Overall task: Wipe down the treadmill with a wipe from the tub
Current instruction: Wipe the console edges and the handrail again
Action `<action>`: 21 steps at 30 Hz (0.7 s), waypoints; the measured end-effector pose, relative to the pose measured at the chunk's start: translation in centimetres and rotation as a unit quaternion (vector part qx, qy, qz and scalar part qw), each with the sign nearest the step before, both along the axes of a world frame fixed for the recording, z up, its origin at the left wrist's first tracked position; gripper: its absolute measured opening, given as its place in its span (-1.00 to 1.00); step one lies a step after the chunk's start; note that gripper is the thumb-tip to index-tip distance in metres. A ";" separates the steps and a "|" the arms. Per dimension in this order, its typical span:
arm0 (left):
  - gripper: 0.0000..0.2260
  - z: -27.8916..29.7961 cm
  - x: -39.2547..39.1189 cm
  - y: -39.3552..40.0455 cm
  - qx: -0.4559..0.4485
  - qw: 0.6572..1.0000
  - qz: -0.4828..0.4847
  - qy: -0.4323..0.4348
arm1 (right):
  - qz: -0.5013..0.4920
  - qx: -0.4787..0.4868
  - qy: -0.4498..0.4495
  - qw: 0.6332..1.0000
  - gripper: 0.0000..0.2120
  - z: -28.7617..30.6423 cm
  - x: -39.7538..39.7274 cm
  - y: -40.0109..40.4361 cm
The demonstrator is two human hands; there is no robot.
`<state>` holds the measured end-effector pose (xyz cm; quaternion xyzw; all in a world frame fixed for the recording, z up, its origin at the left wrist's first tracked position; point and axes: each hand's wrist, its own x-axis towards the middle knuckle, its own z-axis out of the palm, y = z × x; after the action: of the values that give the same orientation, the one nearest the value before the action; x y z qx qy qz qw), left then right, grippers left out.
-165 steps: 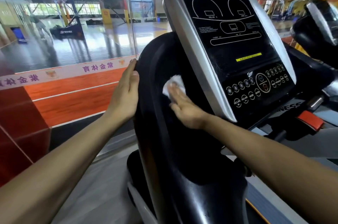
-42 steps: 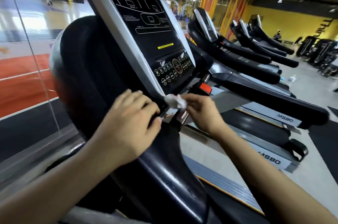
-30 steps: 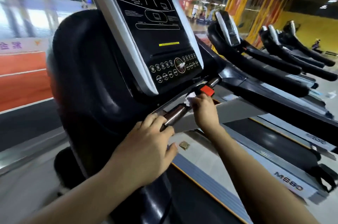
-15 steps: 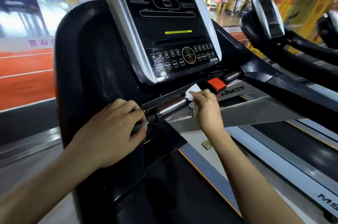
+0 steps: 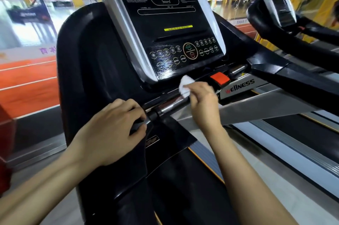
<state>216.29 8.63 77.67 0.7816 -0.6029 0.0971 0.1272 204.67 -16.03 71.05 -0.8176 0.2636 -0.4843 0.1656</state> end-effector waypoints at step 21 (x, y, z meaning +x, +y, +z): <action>-0.58 -0.1 -0.2 0.0 -0.004 1.000 0.007 -0.002 | 0.188 -0.069 -0.032 0.979 -0.66 -3.1 1.9 7.2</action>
<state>216.13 8.59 77.54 0.7848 -0.5976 0.1017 0.1288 206.60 -8.80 67.97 -0.8460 0.0657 -0.4876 0.2055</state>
